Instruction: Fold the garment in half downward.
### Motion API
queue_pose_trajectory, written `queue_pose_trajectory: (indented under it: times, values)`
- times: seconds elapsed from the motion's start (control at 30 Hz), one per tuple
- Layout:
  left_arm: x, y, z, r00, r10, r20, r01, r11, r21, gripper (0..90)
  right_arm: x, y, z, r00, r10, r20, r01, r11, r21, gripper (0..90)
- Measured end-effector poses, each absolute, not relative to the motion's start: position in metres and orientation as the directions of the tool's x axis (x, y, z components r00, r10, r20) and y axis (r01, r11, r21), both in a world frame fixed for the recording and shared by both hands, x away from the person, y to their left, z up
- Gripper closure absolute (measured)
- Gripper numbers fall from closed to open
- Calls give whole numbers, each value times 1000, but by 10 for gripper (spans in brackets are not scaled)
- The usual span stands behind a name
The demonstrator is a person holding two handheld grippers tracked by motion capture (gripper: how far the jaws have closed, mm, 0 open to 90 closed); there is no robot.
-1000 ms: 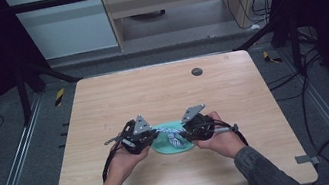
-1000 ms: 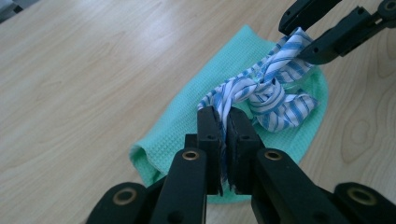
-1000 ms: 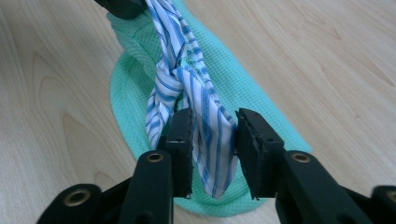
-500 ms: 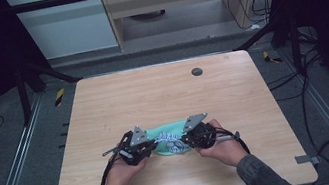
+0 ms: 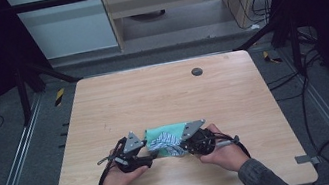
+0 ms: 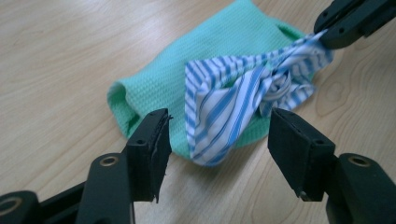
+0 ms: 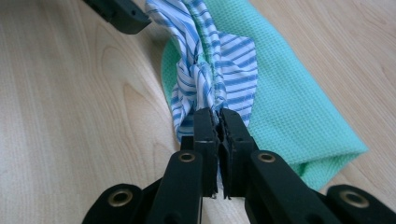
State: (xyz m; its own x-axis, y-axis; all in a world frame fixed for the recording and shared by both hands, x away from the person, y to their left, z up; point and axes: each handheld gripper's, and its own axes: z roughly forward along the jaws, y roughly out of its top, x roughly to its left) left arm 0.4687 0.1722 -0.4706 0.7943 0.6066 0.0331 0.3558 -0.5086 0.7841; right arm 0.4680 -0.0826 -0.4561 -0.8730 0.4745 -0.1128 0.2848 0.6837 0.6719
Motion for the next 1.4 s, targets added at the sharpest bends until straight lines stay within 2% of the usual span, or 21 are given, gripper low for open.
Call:
queue_pose_trajectory:
  times: [0.17, 0.2, 0.23, 0.3, 0.33, 0.4, 0.53, 0.67, 1.1, 1.4]
  values:
    - [474, 167, -469, 810, 586, 5, 361, -506, 783, 392, 464, -79, -458, -886, 449, -112, 269, 698, 664, 862]
    - [475, 166, -470, 810, 587, 0, 366, -505, 782, 446, 462, -77, -459, -890, 440, -119, 261, 707, 657, 862]
    - [475, 166, -470, 809, 588, -3, 370, -507, 778, 446, 462, -77, -459, -890, 440, -119, 261, 707, 657, 862]
    - [474, 166, -472, 807, 591, -2, 370, -502, 782, 538, 459, -75, -460, -894, 432, -122, 255, 712, 654, 864]
    - [473, 166, -472, 809, 588, 3, 364, -504, 783, 538, 459, -75, -460, -894, 432, -122, 255, 712, 654, 864]
    - [470, 166, -473, 809, 587, 18, 354, -512, 783, 598, 457, -74, -460, -895, 426, -128, 250, 720, 648, 865]
    - [466, 167, -475, 812, 583, 34, 340, -519, 784, 747, 456, -72, -463, -898, 419, -136, 244, 730, 638, 870]
    - [462, 168, -478, 824, 564, 51, 325, -545, 773, 807, 454, -71, -465, -899, 414, -141, 240, 736, 634, 871]
    - [441, 165, -487, 863, 496, 95, 290, -640, 711, 831, 442, -77, -474, -898, 414, -151, 231, 733, 640, 871]
    - [435, 161, -491, 869, 486, 97, 291, -659, 693, 841, 430, -81, -482, -885, 400, -236, 176, 760, 626, 880]
